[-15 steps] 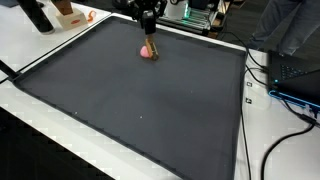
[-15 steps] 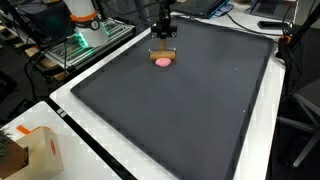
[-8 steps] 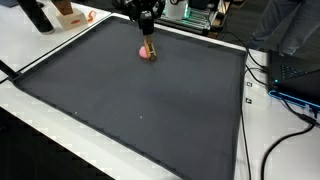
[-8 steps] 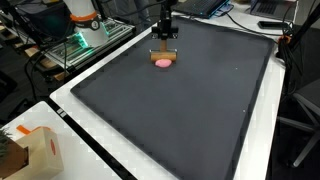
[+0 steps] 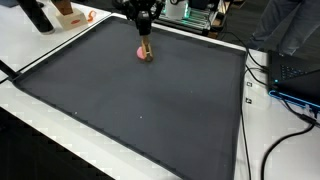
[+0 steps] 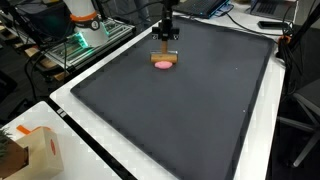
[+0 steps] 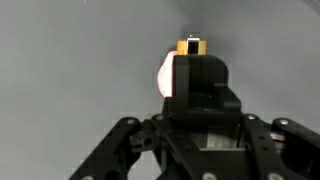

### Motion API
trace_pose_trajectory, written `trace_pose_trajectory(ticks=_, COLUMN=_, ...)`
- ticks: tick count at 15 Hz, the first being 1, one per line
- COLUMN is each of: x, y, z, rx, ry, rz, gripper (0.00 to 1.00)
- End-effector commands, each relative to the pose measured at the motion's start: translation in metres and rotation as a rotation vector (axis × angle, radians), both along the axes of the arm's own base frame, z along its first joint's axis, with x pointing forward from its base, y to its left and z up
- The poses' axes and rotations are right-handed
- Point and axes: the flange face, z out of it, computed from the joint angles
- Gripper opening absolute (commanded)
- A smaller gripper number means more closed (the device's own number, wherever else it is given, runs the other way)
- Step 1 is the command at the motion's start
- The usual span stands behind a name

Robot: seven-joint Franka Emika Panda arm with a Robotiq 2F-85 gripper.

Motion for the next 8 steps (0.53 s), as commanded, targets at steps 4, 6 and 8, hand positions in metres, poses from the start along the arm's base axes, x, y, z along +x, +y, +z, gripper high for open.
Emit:
trace_pose_trajectory(ticks=4, x=0.011, y=-0.022, z=-0.027, rx=-0.065, ry=-0.006, rz=-0.046, gripper=0.24)
trace_pose_trajectory(ticks=6, x=0.012, y=-0.026, z=-0.027, rx=-0.070, ry=-0.009, rz=-0.060, gripper=0.24)
trace_pose_trajectory(ticks=8, x=0.013, y=-0.029, z=-0.026, rx=-0.074, ry=-0.014, rz=-0.074, gripper=0.24)
